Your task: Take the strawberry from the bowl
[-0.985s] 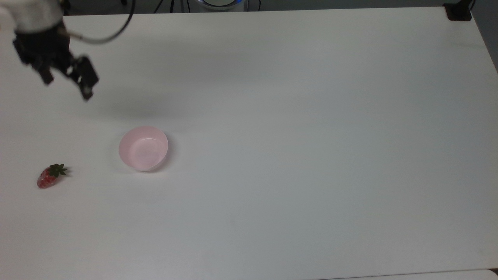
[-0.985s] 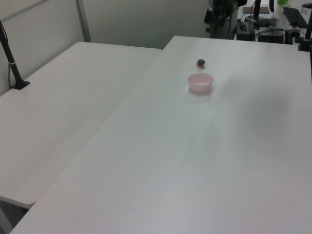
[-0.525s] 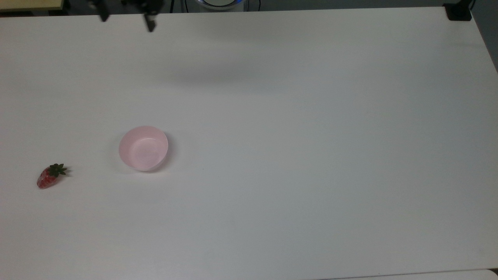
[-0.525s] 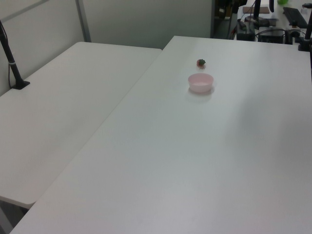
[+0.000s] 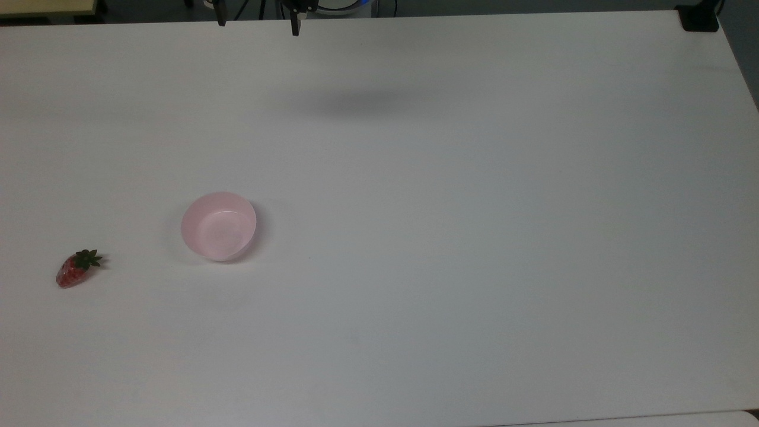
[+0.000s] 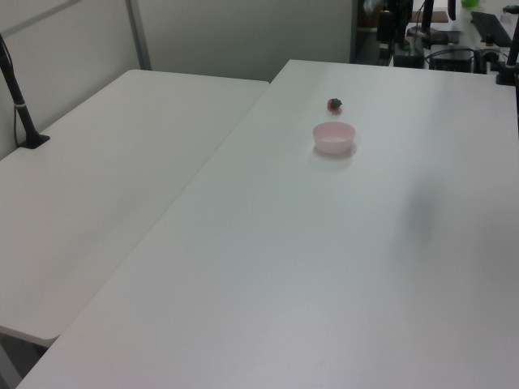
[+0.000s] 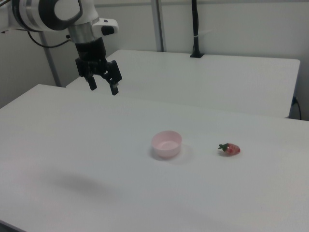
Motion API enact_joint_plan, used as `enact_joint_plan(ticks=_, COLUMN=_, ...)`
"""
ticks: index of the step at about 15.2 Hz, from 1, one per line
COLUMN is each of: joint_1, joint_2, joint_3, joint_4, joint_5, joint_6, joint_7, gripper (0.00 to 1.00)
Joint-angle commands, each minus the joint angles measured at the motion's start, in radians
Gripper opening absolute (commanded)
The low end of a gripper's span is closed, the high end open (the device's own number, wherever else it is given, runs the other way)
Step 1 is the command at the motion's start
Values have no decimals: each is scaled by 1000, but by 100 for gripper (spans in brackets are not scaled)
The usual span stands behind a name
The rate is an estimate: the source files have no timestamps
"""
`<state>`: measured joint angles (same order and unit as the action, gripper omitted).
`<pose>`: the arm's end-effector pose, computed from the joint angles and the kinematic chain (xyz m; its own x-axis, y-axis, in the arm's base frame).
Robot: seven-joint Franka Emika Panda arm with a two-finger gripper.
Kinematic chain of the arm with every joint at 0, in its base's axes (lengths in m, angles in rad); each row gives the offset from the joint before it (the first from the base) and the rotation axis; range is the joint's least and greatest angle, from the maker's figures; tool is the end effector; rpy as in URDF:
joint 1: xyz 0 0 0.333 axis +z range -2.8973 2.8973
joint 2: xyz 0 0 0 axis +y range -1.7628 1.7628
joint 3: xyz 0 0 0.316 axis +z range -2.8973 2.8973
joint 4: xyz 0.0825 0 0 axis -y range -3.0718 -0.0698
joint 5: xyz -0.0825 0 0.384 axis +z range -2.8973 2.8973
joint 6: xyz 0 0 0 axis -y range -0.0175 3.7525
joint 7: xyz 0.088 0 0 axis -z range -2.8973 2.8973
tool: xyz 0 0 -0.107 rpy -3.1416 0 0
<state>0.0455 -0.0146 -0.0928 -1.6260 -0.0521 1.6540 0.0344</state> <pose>0.5565 -0.0319 0.6140 0.9960 -0.0773 0.0441 -0.0794 -0.9956 0.0492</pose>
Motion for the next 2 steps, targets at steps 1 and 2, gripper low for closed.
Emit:
enact_joint_plan(ticks=1, joint_1=16, joint_2=-31, joint_3=-27, joint_4=-41, joint_5=-5, joint_6=58, joint_7=-53, gripper=100)
enact_joint_plan(ticks=2, joint_1=14, joint_2=-30, joint_3=-27, joint_4=-41, joint_5=-5, joint_6=61, joint_7=-56, gripper=100)
